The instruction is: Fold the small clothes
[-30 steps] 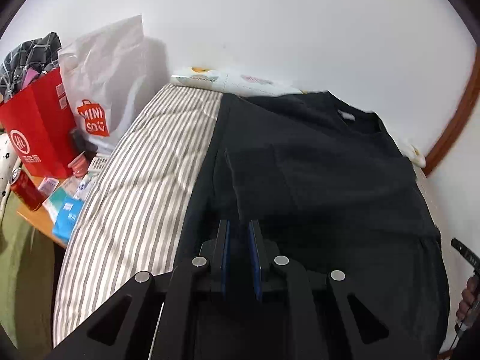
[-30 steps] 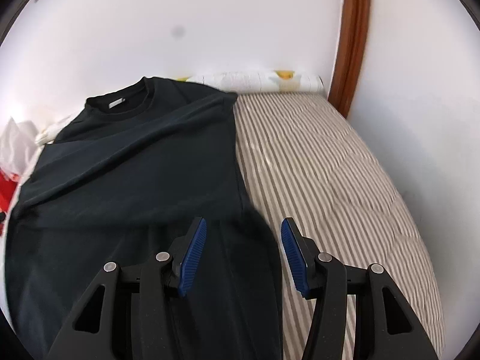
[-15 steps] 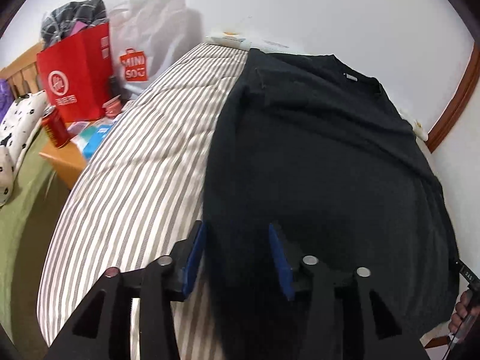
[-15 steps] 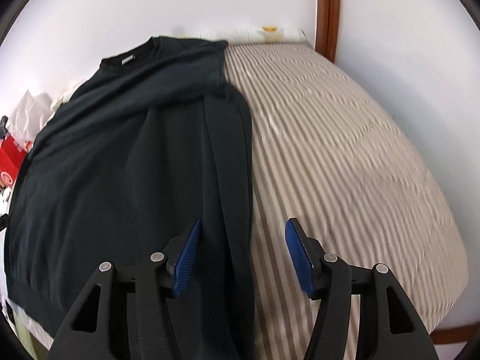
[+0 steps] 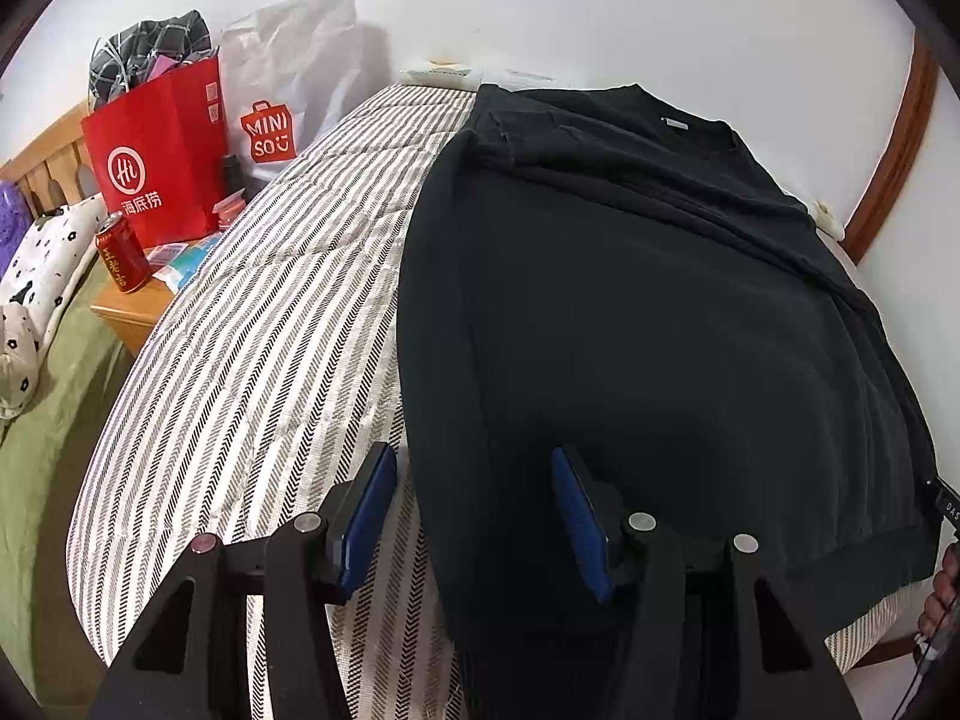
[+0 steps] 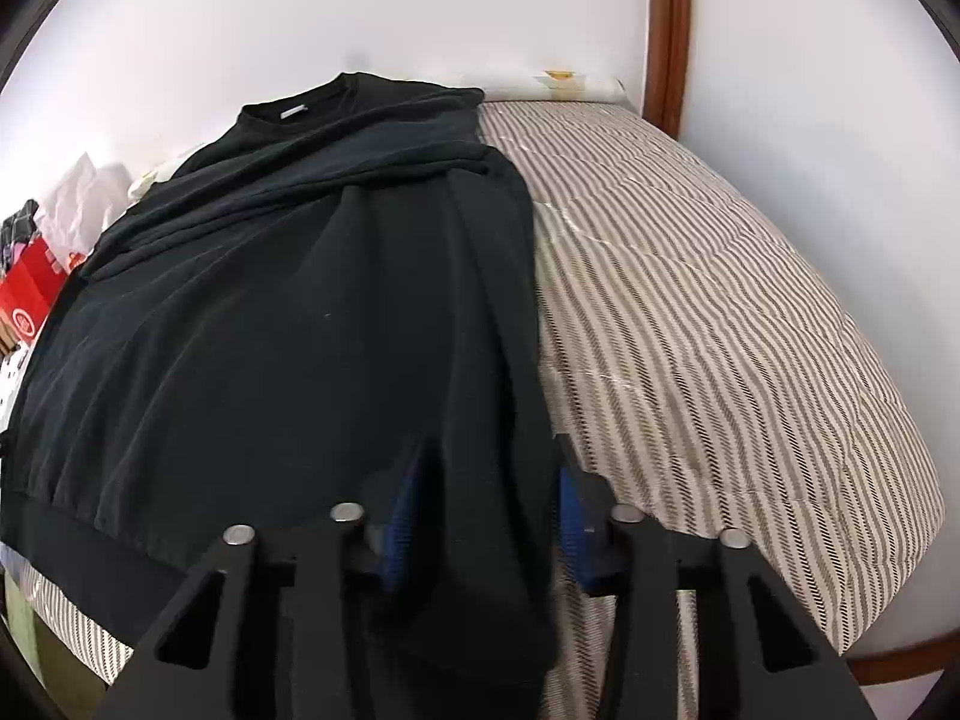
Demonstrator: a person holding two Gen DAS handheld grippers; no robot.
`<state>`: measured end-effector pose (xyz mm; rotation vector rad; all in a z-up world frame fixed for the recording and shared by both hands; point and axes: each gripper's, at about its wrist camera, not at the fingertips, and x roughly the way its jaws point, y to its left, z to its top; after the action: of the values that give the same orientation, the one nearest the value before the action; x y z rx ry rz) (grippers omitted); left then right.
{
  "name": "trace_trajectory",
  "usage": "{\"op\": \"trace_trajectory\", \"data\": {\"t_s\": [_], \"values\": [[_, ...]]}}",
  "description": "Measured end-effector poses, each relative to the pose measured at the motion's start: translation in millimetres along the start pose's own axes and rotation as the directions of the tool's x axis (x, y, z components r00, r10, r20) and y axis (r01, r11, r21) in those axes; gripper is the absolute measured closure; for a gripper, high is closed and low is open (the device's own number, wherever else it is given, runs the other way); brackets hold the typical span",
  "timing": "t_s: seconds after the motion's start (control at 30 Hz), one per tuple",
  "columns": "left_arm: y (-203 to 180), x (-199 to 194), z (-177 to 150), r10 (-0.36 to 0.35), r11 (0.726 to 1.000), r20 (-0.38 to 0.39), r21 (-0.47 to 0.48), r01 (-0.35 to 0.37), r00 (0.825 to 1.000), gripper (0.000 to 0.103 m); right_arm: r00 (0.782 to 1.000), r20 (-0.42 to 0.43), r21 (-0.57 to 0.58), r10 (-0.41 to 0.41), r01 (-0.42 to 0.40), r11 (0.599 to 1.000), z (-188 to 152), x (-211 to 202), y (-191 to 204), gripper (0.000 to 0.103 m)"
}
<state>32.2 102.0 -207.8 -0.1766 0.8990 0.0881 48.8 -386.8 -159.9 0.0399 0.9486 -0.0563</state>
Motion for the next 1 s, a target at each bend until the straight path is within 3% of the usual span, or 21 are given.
{"op": "trace_trajectory", "data": {"t_s": [0.3, 0.57, 1.0], "values": [[-4, -1, -5, 0.007, 1.000, 0.037, 0.009, -0.007, 0.999, 0.052, 1.000, 0.013, -0.017, -0.021, 0.021, 1.000, 4, 4, 11, 0.074], [-11, 4, -3, 0.053, 0.997, 0.063, 0.048, -0.056, 0.997, 0.051, 1.000, 0.004, -0.002, -0.021, 0.021, 1.000, 7, 4, 12, 0.071], [-9, 5, -1, 0.003, 0.997, 0.043, 0.080, -0.007, 0.999, 0.042, 0.998, 0.015, -0.035, -0.066, 0.066, 0.997, 8, 5, 15, 0.069]]}}
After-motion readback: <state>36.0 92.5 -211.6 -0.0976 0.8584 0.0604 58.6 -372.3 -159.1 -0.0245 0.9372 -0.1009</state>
